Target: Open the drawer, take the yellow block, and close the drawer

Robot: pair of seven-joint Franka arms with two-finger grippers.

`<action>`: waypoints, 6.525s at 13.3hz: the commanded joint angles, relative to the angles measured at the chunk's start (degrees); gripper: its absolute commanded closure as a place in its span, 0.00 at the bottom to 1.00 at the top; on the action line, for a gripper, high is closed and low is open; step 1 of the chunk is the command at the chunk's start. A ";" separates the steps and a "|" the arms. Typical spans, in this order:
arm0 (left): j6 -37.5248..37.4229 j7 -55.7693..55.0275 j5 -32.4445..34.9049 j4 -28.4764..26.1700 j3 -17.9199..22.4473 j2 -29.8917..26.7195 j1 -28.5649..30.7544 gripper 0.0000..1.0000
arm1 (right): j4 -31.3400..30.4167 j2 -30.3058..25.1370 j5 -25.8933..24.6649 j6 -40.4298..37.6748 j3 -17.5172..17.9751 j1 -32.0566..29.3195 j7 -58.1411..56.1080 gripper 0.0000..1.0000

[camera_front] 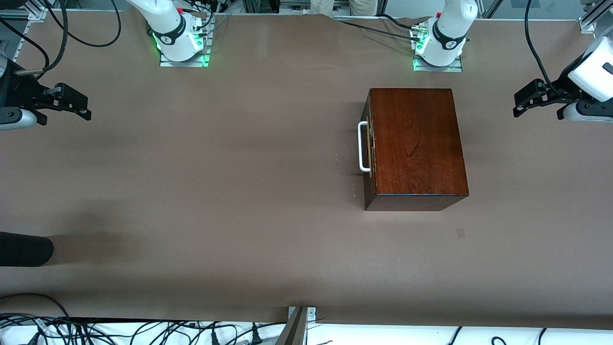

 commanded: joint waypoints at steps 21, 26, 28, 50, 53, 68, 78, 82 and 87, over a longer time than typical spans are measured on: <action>-4.67 -28.96 1.30 12.31 -14.61 18.92 -17.37 0.00 | 0.42 0.02 0.19 0.24 0.32 -0.33 0.55 0.00; 4.04 -35.84 9.09 11.26 -14.61 28.67 -27.23 0.00 | 0.42 0.02 0.19 0.15 0.41 -0.06 0.55 0.00; 4.31 -36.11 12.53 10.29 -14.61 31.59 -28.74 0.00 | 0.42 -0.07 0.19 0.06 0.41 -0.06 0.55 0.00; 23.36 -50.24 19.49 -0.09 -14.61 37.48 -32.25 0.00 | 0.42 -0.07 0.19 -0.11 0.41 0.03 0.55 0.00; 26.01 -51.93 18.44 0.88 -14.69 37.48 -33.57 0.00 | 0.42 0.02 0.19 -0.12 0.41 0.03 0.55 0.00; 23.76 -49.74 10.97 7.91 -14.34 31.88 -33.84 0.00 | 0.42 -0.07 0.27 -0.03 0.58 0.20 0.46 0.00; 3.80 -37.56 10.97 13.27 -13.99 18.15 -13.38 0.00 | 0.33 0.10 4.40 0.24 3.92 1.60 -0.59 0.00; 2.20 -26.56 10.44 13.36 -13.99 16.48 -5.12 0.00 | 0.33 0.46 3.79 2.17 3.92 8.18 -0.50 0.00; 2.29 -11.17 7.10 12.14 -13.91 16.31 3.16 0.00 | 0.42 4.83 3.97 6.90 4.01 18.80 -0.68 0.00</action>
